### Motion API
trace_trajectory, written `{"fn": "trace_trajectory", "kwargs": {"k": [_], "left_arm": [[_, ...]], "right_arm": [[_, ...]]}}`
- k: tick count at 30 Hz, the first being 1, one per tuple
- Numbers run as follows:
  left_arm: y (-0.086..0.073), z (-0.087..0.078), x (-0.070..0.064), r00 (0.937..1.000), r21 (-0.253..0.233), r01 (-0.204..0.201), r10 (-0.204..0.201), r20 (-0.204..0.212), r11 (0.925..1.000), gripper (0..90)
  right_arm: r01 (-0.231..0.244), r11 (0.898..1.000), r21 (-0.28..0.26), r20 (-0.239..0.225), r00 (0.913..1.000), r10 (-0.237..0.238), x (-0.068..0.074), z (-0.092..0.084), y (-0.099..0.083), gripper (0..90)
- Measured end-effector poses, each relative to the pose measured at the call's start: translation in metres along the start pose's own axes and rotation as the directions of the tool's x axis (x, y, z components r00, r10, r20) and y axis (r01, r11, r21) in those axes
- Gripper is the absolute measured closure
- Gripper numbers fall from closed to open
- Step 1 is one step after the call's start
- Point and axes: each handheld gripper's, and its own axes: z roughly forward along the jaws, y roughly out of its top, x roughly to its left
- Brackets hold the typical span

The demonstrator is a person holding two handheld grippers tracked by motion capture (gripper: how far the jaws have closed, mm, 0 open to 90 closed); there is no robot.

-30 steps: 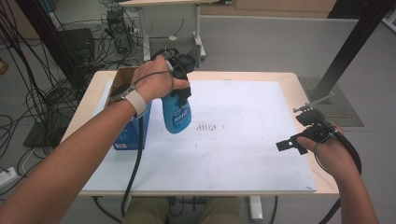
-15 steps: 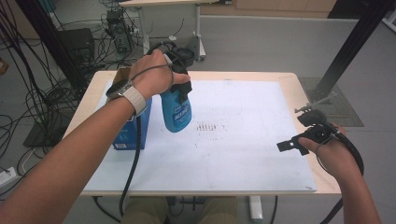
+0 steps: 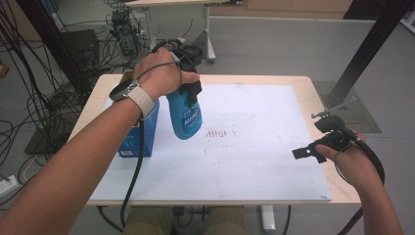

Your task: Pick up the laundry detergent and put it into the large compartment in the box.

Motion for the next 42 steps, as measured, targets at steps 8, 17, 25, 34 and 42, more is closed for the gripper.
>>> {"fn": "trace_trajectory", "kwargs": {"k": [8, 17, 25, 34, 42], "left_arm": [[-0.008, -0.015, 0.000, 0.9992, -0.007, 0.040, -0.040, -0.006, 0.9992, 38.3], [-0.014, -0.028, 0.004, 0.9970, -0.009, 0.078, -0.078, 0.000, 0.9969, 38.1], [-0.016, -0.036, 0.001, 0.9957, -0.011, 0.089, -0.089, -0.023, 0.9960, 37.8], [-0.017, -0.045, 0.002, 0.9929, -0.007, 0.110, -0.110, -0.045, 0.9939, 37.8], [-0.024, -0.058, 0.008, 0.9856, -0.023, 0.160, -0.161, -0.054, 0.9869, 37.8]], "right_arm": [[0.013, 1.000, -0.001, -0.010, 0.9999, -0.013, -0.001, 0.001, 0.003, 8.0], [0.025, 1.000, -0.006, -0.015, 0.9996, -0.025, -0.001, 0.001, 0.004, 8.0], [0.026, 1.000, -0.011, -0.019, 0.9995, -0.026, -0.001, 0.001, 0.006, 8.0], [0.027, 0.999, -0.021, -0.025, 0.9993, -0.028, -0.002, 0.001, 0.004, 8.0], [0.034, 0.999, -0.027, -0.028, 0.9990, -0.035, -0.002, 0.001, 0.006, 8.0]]}}
